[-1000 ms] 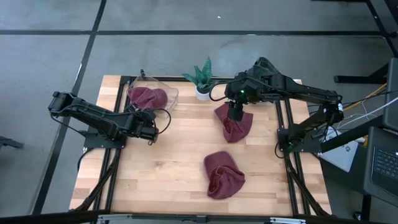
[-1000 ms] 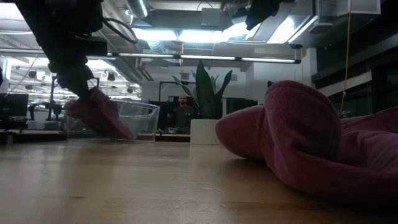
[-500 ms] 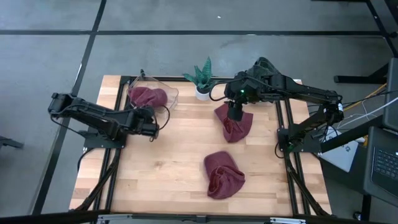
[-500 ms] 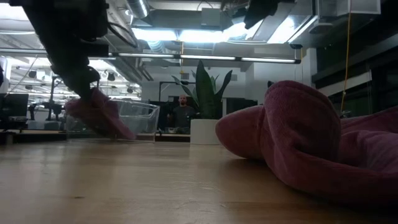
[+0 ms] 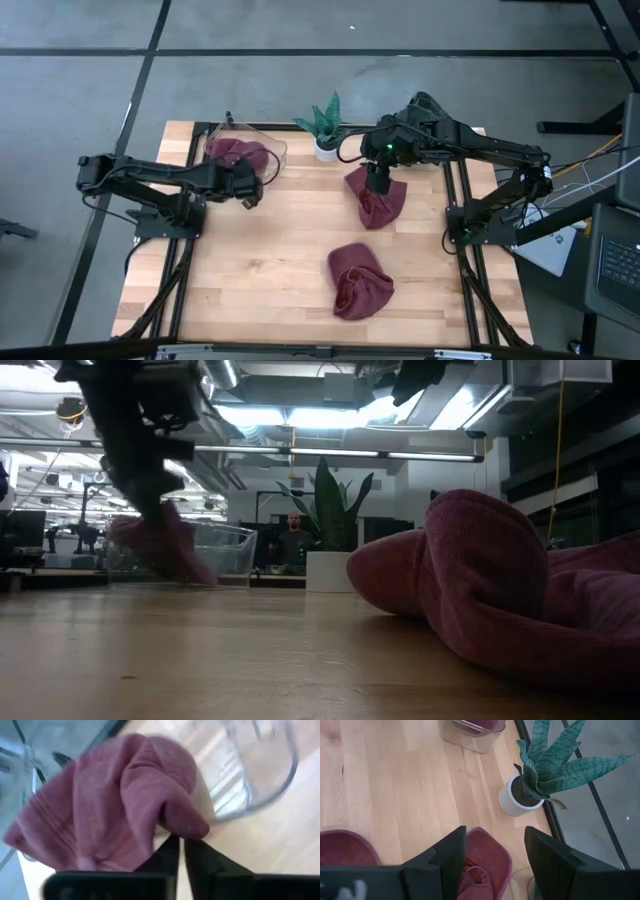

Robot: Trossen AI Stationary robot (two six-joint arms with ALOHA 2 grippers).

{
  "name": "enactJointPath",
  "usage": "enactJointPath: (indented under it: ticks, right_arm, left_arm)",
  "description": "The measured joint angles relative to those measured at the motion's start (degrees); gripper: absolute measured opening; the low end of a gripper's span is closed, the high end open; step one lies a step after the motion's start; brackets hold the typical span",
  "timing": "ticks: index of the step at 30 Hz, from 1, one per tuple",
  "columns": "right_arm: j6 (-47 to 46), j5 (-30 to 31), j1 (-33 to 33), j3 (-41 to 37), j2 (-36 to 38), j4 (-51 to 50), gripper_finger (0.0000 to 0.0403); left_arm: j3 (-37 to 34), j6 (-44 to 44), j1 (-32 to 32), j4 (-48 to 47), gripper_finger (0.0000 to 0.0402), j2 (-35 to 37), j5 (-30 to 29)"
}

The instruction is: Pick & Place hat

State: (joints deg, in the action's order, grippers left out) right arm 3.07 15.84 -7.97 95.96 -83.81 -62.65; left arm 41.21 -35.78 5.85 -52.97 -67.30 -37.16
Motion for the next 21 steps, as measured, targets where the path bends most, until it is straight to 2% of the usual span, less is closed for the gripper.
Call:
enactJointPath:
  ticks: [6, 16, 21]
  right_arm:
    - [0.0, 0.0, 0.0, 0.0, 0.0, 0.0, 0.0200]
    - [-1.3, 0.0, 0.0, 0.0, 0.0, -0.1, 0.0200]
    - [-2.0, -0.9, 0.0, 0.0, 0.0, -0.1, 0.0200]
  left_arm:
    - [4.3, 8.4, 3.3, 0.2, 0.0002, 0.0, -2.6]
    - [9.4, 33.3, 10.1, 2.2, 0.0002, 0.0, -4.3]
    - [9.5, 46.3, 13.5, 7.5, 0.0002, -0.2, -1.9]
